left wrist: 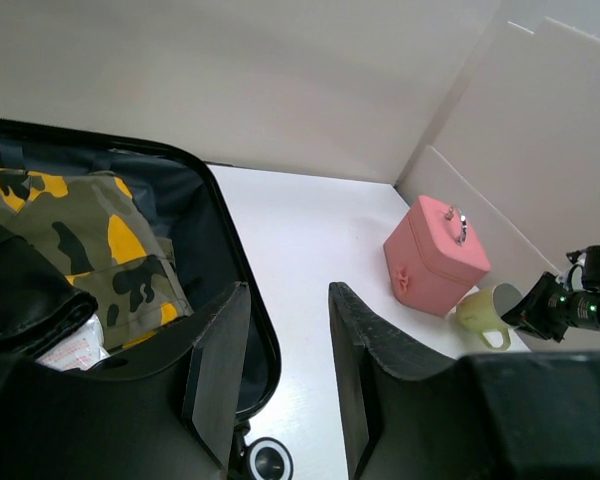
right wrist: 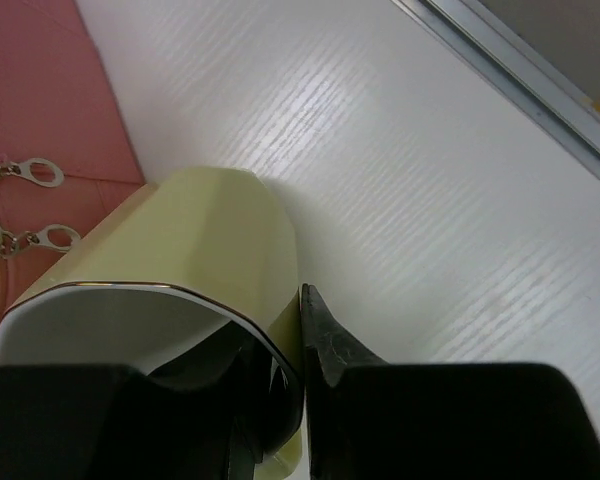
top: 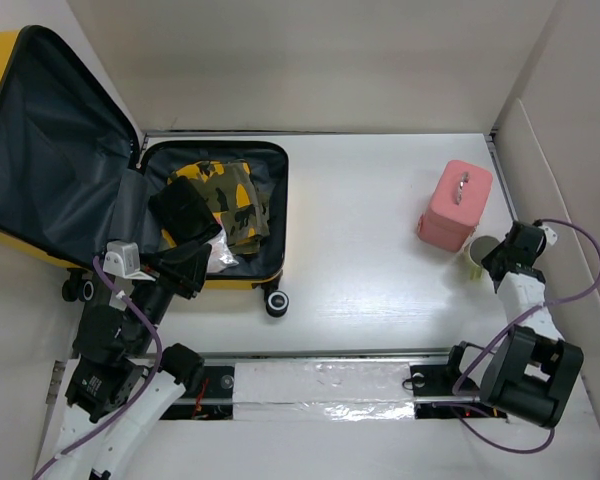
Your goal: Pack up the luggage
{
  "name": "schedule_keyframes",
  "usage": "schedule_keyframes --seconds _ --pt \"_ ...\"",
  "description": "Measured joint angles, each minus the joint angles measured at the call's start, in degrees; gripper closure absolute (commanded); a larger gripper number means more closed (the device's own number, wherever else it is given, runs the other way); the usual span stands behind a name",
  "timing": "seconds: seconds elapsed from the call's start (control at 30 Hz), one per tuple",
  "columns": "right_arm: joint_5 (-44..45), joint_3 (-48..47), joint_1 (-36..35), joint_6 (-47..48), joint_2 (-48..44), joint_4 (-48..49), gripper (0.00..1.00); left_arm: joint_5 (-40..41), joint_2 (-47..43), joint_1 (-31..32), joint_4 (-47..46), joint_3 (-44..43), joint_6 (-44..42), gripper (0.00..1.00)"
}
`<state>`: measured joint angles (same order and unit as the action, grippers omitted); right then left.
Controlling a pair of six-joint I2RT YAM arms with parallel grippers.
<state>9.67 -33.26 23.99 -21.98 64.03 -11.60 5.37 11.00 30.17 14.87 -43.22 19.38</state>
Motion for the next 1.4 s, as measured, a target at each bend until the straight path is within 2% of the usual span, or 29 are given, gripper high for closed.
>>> schedule_keyframes --seconds 0.1,0.3,0.4,0.5,0.57,0.67,0.77,0.87,1.07,1.27,1.4 --pt "-0.3 1.0 0.0 0.5 -4.0 -2.2 1.00 0.1 0.0 0.1 0.0 0.0 0.0 0.65" --pt "-4.4 3.1 -0.1 1.6 -23.6 -9.9 1.00 0.3 0.0 0.2 0.0 0.0 0.0 0.65" --pt "-8.9 2.2 -2.0 1.4 -29.6 -12.2 1.00 0.7 0.0 0.2 0.0 0.0 0.0 0.65" --pt "-11.8 -1.1 -11.1 0.2 -29.0 -13.5 1.00 0.8 0.1 0.2 0.0 0.0 0.0 0.65" --pt "-12.3 -3.7 -21.4 -1.2 -26.2 -12.9 1.00 0.9 0.4 0.1 0.0 0.0 0.0 0.65" --pt "-11.2 -9.2 -39.2 -2.7 -18.9 -11.7 1.00 0.9 1.0 -0.5 0.0 0.0 0.0 0.65" --pt "-5.2 -18.4 -57.4 -1.9 -8.2 -10.1 1.00 1.0 1.5 -1.3 0.0 0.0 0.0 0.65" --pt "-4.8 -29.9 -67.0 0.3 4.8 -7.1 1.00 1.0 1.9 -1.6 0.0 0.0 0.1 0.65" --pt "-3.2 -56.0 -69.4 6.1 33.1 0.5 1.00 1.2 2.3 -1.7 0.0 0.0 0.1 0.65" --pt "6.8 -81.4 -69.5 12.5 58.3 0.4 1.00 1.4 2.8 -1.8 0.0 0.0 0.1 0.65" --pt "13.8 -91.9 -69.5 15.7 70.0 0.5 1.00 1.4 3.4 -1.8 0.0 0.0 0.1 0.65"
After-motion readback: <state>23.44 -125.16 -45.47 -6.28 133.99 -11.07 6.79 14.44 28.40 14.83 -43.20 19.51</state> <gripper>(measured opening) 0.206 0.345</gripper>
